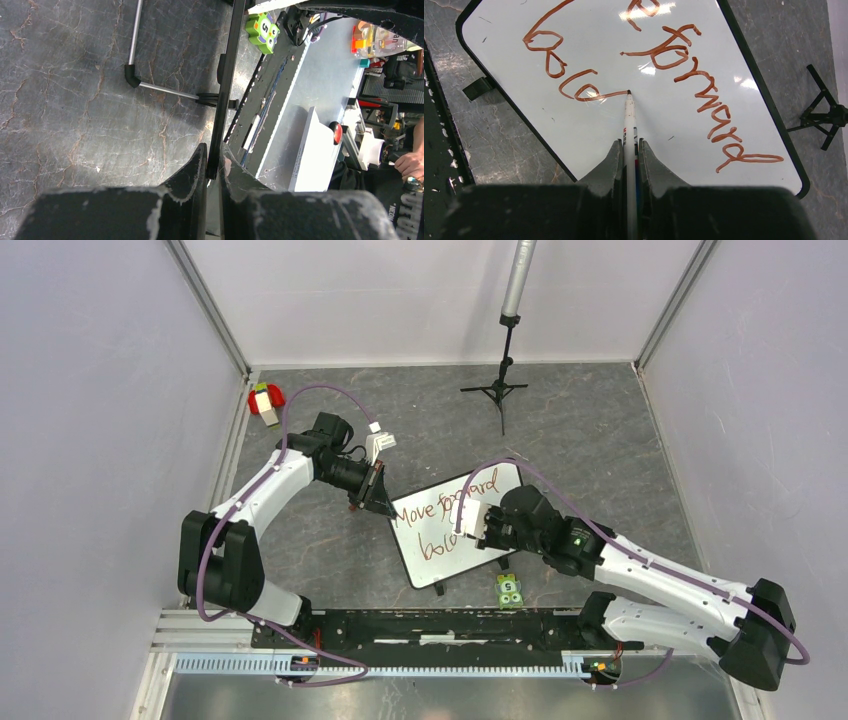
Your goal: Write a sentence on the whiteboard
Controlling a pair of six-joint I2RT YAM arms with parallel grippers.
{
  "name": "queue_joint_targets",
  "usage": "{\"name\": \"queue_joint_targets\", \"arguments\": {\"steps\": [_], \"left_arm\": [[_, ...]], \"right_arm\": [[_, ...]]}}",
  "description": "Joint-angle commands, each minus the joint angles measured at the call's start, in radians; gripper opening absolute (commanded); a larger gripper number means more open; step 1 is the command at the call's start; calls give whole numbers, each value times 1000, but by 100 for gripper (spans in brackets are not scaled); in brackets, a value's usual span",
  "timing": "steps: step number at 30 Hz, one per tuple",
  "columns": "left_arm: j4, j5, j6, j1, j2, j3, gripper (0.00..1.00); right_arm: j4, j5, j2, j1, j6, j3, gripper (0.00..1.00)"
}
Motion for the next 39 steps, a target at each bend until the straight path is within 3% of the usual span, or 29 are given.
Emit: {"name": "queue_joint_targets", "arguments": {"steps": [1,16,28,39], "left_arm": [[7,-29,54,-3,9,26,2],[7,-33,54,-4,15,27,2],[6,-24,48,-5,17,32,2],[7,-16,40,-6,8,34,2]], "right_arm": [[17,21,4,-9,6,19,0],[-67,-123,5,-9,-22,-57,0],[-89,-93,-67,-8,-15,-7,0],[-24,42,-70,-34,32,15,0]]}}
